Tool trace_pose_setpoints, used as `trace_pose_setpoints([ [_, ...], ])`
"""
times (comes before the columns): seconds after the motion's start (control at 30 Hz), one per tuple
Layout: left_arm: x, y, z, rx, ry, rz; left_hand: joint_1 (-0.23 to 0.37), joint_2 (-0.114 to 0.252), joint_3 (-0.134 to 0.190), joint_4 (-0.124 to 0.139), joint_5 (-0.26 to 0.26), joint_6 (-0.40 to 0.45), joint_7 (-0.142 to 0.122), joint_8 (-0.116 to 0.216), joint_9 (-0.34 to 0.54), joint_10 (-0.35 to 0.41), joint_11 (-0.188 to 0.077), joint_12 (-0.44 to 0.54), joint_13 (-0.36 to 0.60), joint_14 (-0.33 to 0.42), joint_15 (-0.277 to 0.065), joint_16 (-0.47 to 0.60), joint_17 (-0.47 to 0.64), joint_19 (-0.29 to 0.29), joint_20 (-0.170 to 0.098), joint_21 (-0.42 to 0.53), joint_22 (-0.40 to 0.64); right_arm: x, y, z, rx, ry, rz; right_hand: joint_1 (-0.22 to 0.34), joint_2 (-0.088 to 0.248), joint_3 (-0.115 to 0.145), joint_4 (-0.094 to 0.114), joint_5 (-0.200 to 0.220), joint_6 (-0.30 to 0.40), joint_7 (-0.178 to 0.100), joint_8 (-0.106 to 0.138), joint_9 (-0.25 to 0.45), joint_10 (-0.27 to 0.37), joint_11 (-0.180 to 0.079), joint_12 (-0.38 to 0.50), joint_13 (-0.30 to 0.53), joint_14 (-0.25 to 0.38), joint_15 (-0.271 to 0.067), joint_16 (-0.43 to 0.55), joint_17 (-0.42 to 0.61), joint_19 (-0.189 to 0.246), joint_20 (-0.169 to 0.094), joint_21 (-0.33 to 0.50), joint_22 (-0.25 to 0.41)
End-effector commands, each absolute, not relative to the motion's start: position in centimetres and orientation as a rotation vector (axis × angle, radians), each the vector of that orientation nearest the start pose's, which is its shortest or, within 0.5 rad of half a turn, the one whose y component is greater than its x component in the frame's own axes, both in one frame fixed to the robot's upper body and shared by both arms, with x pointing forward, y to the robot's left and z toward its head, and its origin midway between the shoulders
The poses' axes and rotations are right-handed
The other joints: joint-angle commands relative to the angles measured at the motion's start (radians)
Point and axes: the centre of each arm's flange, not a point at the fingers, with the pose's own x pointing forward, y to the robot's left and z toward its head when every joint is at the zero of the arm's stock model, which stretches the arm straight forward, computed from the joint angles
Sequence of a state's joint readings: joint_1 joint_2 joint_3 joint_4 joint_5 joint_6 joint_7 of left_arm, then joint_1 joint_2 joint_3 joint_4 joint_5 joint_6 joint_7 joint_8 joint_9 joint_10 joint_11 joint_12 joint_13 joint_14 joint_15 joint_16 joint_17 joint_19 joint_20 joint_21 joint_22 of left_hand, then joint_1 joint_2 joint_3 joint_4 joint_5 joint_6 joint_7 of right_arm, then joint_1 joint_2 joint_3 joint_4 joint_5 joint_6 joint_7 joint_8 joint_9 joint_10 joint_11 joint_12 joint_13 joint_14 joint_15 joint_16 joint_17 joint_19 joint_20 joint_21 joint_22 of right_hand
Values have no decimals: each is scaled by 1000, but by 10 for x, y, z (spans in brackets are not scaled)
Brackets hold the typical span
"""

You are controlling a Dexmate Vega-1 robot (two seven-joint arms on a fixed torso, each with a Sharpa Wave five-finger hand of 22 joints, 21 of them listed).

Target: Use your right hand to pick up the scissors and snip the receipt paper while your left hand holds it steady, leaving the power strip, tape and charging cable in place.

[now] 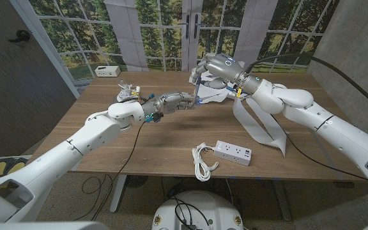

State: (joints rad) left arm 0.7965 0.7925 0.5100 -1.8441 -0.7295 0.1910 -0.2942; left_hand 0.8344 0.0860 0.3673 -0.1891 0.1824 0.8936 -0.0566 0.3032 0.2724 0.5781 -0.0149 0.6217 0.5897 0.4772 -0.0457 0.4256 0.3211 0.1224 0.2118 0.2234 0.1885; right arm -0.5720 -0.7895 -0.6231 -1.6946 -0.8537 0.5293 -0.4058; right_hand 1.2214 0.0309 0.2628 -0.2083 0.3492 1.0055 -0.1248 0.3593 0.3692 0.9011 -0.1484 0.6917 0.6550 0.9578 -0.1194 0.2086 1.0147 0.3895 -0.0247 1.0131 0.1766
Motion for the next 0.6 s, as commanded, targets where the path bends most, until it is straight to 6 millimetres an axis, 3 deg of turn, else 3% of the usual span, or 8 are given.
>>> trace_pose_setpoints([
  [0.03,564,172,15,253,-373,-765,118,76,30,12,10,19,-10,18,19,175,-131,33,24,36,-67,22,17,23,2,10,1,510,-144,101,-1539,-1587,103,-1,6,58,45,15,-8,4,8,5,58,4,-2,26,63,-117,7,6,-6,1,-4,0],
  [0.1,565,172,14,247,-374,-770,124,76,31,14,9,25,-2,24,25,175,-130,36,30,40,-72,28,23,28,3,11,1,510,-144,101,-1540,-1588,100,-2,5,60,45,17,-8,2,8,6,57,3,-2,27,63,-117,7,7,-9,1,-6,0],
  [0.43,569,173,12,227,-367,-786,140,92,50,27,19,-4,-12,36,59,163,-123,45,53,43,-77,30,35,34,5,9,1,511,-142,102,-1552,-1580,88,-10,3,70,48,29,-14,-1,8,11,50,1,-7,29,59,-117,9,11,-12,2,-14,0],
  [0.6,571,173,12,232,-366,-806,132,107,62,47,21,-47,-4,39,89,142,-117,49,72,36,-74,27,47,30,5,6,1,510,-142,102,-1553,-1581,85,-15,3,72,49,31,-19,-2,6,12,47,-3,-8,31,57,-117,11,16,-13,3,-17,0],
])
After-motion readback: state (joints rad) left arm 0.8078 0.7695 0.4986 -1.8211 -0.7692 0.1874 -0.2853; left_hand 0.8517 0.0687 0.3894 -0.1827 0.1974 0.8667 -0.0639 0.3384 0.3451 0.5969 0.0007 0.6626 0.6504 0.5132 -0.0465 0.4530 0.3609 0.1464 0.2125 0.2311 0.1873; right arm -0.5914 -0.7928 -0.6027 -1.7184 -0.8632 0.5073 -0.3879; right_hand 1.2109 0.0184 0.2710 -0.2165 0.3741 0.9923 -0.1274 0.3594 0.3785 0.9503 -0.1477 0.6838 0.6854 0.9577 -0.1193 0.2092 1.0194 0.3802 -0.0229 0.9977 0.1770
